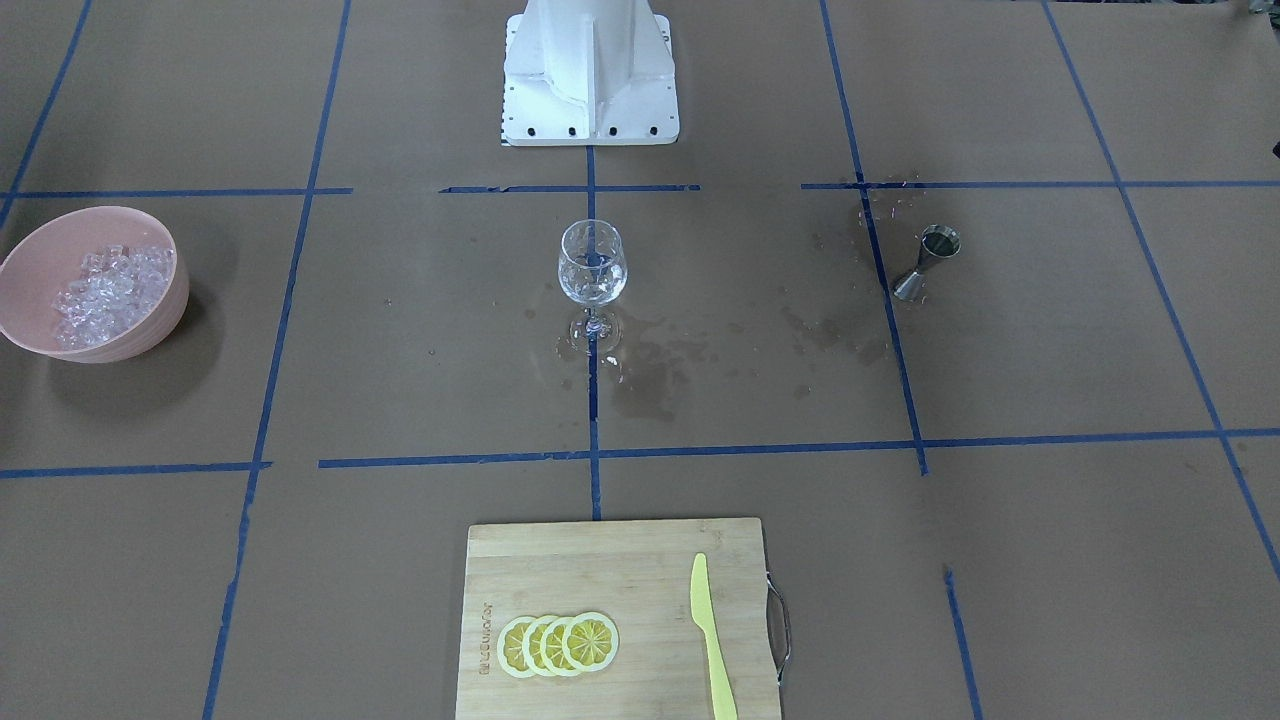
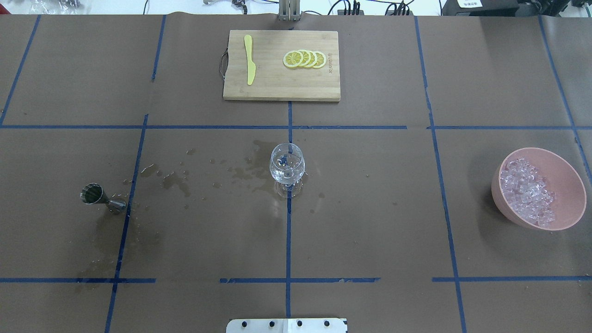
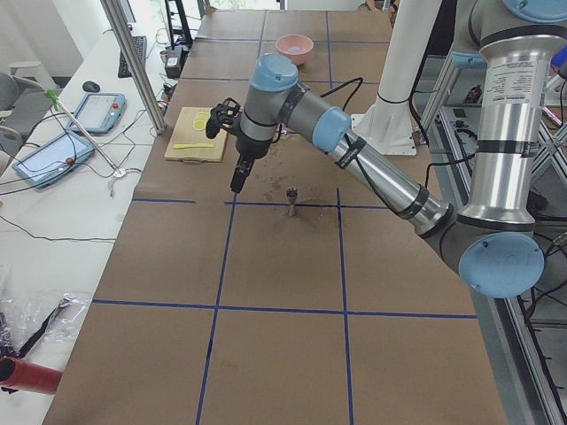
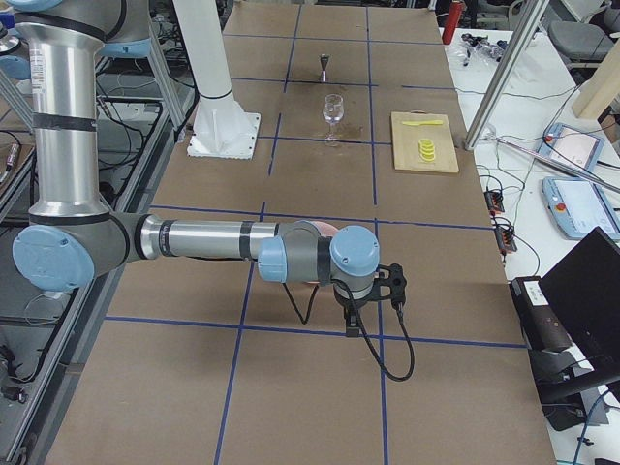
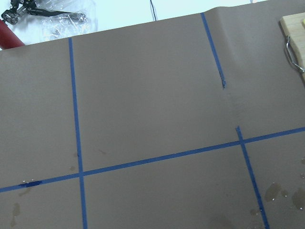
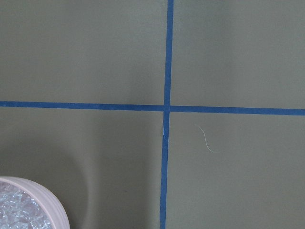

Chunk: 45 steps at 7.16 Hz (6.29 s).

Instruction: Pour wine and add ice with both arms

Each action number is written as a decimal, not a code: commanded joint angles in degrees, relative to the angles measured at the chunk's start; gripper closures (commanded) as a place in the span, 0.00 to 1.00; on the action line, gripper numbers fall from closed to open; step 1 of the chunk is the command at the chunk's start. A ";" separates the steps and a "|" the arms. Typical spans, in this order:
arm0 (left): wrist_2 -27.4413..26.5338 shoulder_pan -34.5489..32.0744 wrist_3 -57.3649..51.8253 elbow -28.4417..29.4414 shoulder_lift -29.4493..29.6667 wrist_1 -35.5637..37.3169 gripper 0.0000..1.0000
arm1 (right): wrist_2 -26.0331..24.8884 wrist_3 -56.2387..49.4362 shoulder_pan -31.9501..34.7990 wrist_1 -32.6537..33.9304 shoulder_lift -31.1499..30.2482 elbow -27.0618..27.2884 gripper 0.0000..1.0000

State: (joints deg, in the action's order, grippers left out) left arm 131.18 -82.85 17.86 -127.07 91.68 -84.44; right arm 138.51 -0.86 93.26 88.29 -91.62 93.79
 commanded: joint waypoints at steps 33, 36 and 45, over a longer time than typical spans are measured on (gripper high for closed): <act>-109.02 81.54 94.03 21.07 -7.39 -19.62 0.06 | -4.65 36.80 -16.35 -0.93 -1.19 20.37 0.00; -109.21 80.83 94.03 21.51 -7.39 -19.62 0.13 | -4.65 36.80 -16.35 -0.84 -1.19 20.38 0.00; -109.21 79.69 94.73 23.27 -6.60 -19.71 0.40 | -4.57 36.80 -16.27 -0.84 -1.45 20.55 0.00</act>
State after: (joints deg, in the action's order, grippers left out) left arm 21.97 -3.20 112.16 -104.06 84.91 -104.08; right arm 133.94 35.95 76.95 87.38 -93.03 114.33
